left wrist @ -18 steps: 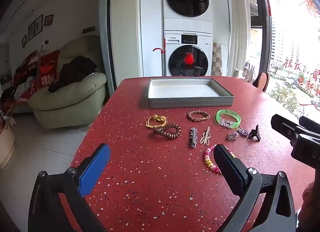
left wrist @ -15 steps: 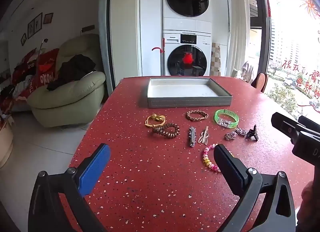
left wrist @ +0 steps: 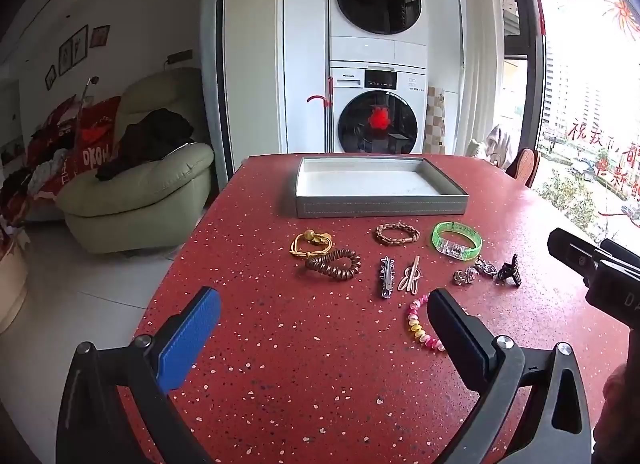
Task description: Organize jewelry
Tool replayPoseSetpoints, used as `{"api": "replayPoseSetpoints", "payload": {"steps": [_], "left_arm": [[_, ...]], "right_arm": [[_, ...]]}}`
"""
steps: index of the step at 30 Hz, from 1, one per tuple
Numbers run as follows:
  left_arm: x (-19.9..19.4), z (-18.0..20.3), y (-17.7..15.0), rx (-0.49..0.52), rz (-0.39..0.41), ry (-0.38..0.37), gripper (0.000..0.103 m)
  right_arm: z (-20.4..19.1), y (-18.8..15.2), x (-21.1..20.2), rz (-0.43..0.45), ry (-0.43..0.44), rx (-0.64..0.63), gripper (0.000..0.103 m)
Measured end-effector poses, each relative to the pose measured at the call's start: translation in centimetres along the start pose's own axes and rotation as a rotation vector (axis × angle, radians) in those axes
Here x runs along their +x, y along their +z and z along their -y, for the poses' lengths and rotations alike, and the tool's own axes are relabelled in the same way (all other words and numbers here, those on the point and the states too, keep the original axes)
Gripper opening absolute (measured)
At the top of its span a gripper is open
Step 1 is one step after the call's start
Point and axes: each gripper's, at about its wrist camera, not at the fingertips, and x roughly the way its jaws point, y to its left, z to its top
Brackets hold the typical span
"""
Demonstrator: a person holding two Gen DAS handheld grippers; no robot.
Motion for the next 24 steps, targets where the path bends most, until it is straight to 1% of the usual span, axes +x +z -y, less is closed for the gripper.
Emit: {"api": "replayPoseSetpoints", "payload": {"steps": [2, 3, 5, 16, 24], "left_arm": [[-0.1, -0.2, 0.1, -0.009, 0.002, -0.004, 0.103], [0.8, -0.1, -0.2, -0.011, -0.001, -0.005, 0.103], [1.0, -0.1, -0.3, -0.009, -0.003, -0.006, 0.103], [0.6, -0.4, -0.8, -0.011, -0.002, -0.002, 0.103], [0.5, -0.3, -0.4, -0.018, -0.004, 0.002, 0.103]], "right_arm": [[0.0, 0.0, 0.1, -0.001, 0.0, -0.004, 0.103], [-0.1, -0.1, 0.0, -0.002, 0.0, -0.009, 0.103], [-0.4, -0.2, -0.1, -0.002, -0.005, -0.019, 0.103], [-0.8, 0.0, -0.4, -0.008, 0.006, -0.039, 0.103], [-0.9, 0.0, -0.3, -0.014, 0.006, -0.043, 0.103]]}}
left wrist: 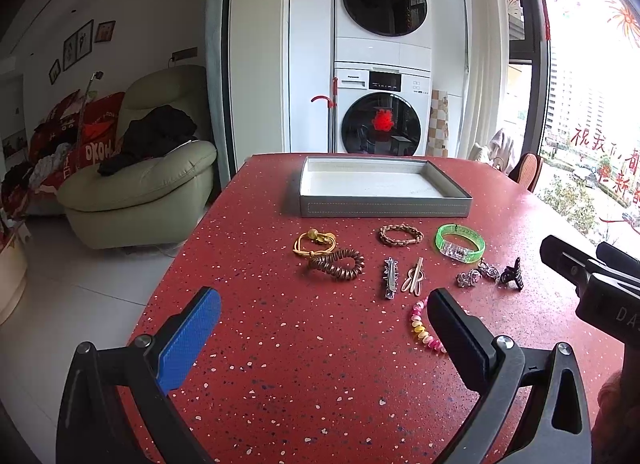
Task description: Organize jewelry
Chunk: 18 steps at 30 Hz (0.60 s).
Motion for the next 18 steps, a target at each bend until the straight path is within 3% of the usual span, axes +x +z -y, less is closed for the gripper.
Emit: {"api": "replayPoseSetpoints", "payload": {"steps": [18], "left_arm": [[-0.26, -0.11, 0.47, -0.018, 0.015, 0.009, 0.103]], "right_arm": [[0.18, 0.11, -0.16, 0.019, 0.001, 0.008, 0.103]]}}
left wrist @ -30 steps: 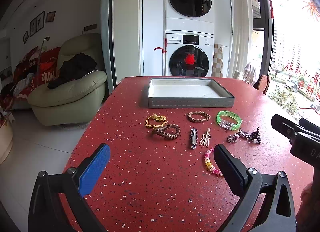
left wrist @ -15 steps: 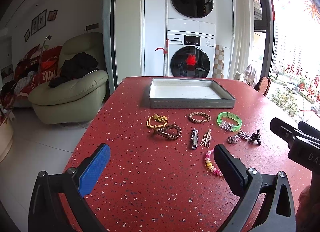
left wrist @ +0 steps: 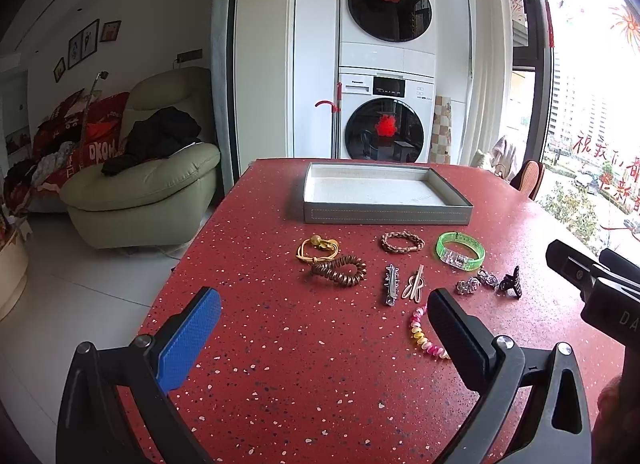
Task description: Organize jewelry
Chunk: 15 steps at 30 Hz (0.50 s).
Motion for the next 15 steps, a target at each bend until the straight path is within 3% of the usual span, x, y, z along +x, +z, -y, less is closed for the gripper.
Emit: {"api": "replayPoseSetpoints", "payload": {"steps": [15], "left_arm": [[-0.01, 0.15, -0.26, 0.005, -0.001, 0.002, 0.103]], "right_arm": [[-0.14, -0.15, 0.04, 0.005, 0.006, -0.007, 0.103]]}}
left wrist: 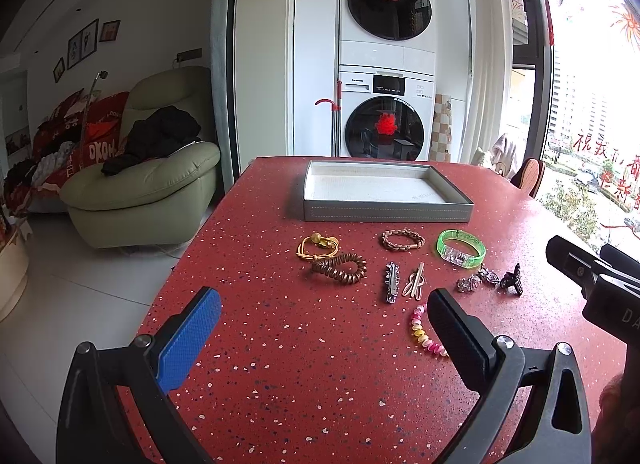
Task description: Organize jewelry
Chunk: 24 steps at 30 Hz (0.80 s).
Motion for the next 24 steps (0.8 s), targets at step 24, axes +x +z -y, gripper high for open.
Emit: {"api": "replayPoseSetpoints", "payload": {"steps": [24], "left_arm": [[0.33, -0.15, -0.19, -0.005, -0.025, -0.001, 0.103]], "right_arm": [[-0.18, -0.16, -0.12, 0.001, 0.003, 0.001, 0.103]]}}
